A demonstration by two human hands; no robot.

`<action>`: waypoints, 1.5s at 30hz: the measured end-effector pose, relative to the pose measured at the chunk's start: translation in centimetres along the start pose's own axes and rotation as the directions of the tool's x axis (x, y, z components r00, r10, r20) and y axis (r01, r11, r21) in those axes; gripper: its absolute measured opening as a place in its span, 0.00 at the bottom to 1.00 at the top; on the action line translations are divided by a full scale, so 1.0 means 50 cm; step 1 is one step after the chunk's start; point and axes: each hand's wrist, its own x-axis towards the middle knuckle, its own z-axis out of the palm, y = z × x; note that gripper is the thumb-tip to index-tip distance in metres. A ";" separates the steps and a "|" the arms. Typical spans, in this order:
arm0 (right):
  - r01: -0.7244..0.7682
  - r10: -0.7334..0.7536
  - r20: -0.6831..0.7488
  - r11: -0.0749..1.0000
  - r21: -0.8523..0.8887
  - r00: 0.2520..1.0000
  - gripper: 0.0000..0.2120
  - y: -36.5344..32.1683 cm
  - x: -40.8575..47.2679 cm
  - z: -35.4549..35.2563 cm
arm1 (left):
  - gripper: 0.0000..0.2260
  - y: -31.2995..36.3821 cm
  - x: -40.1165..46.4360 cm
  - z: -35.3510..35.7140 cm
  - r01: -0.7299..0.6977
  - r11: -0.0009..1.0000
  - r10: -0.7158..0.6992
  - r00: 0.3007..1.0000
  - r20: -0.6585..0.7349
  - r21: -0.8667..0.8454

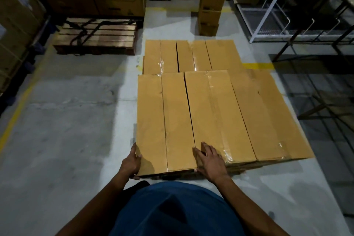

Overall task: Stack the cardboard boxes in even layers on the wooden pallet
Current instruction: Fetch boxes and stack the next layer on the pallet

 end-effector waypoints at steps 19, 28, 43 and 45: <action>0.064 -0.066 -0.036 0.995 -0.070 0.997 0.44 0.012 0.010 -0.011 | 0.26 -0.011 0.019 0.020 0.028 0.996 -0.020 0.996 -0.088 0.088; 0.065 -0.067 -0.039 0.996 -0.061 0.997 0.44 0.015 0.010 -0.008 | 0.27 0.013 -0.024 0.020 0.023 0.997 -0.016 0.996 -0.091 0.074; 0.077 -0.082 -0.059 0.994 -0.080 0.995 0.44 0.020 0.010 0.002 | 0.28 -0.003 -0.036 0.032 -0.009 0.994 0.023 0.992 -0.120 0.113; 0.081 -0.087 -0.060 0.993 -0.092 0.994 0.44 0.023 0.010 0.007 | 0.27 0.001 -0.044 0.034 -0.019 0.995 0.032 0.991 -0.131 0.101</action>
